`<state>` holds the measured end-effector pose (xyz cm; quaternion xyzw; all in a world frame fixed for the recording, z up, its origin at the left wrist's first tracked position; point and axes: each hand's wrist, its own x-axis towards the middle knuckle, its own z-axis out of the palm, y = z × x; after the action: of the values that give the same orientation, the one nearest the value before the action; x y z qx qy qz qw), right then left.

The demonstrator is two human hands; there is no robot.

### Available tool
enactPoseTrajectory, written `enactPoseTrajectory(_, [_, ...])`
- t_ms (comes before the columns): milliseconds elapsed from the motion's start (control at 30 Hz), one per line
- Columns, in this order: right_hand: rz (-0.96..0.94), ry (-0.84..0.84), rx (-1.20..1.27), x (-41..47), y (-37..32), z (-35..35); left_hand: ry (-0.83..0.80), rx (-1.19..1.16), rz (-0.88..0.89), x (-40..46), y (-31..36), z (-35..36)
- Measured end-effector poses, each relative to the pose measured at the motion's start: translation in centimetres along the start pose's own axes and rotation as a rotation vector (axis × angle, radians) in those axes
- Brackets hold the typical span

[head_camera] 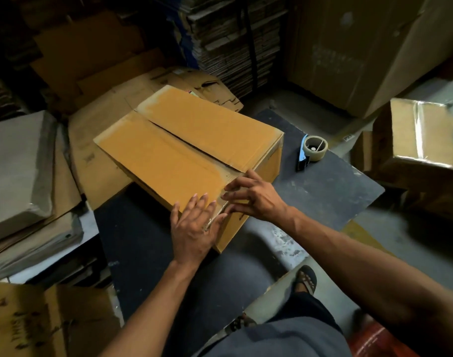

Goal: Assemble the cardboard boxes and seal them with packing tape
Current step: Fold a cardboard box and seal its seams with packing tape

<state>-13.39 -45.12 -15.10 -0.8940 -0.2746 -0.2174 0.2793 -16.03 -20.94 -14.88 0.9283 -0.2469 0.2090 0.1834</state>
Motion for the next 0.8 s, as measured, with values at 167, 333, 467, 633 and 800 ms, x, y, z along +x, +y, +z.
enactPoseTrajectory(167, [0.135,0.084,0.043,0.4,-0.8,1.6,0.026,-0.008,0.015,-0.2,-0.8,0.8])
enactPoseTrajectory(333, [0.148,0.028,0.075,1.3,-2.2,1.5,-0.091,-0.028,0.034,0.7,-4.2,-0.6])
enactPoseTrajectory(467, [0.257,0.257,-0.004,1.5,1.3,-3.5,-0.139,-0.01,0.004,3.0,-3.5,-2.5])
enactPoseTrajectory(633, [0.786,0.084,0.115,5.2,9.6,-11.0,-0.103,-0.133,-0.049,8.0,2.2,-0.9])
enactPoseTrajectory(800, [0.824,-0.145,0.465,3.7,11.3,-10.7,-0.236,-0.152,-0.08,11.6,6.8,2.1])
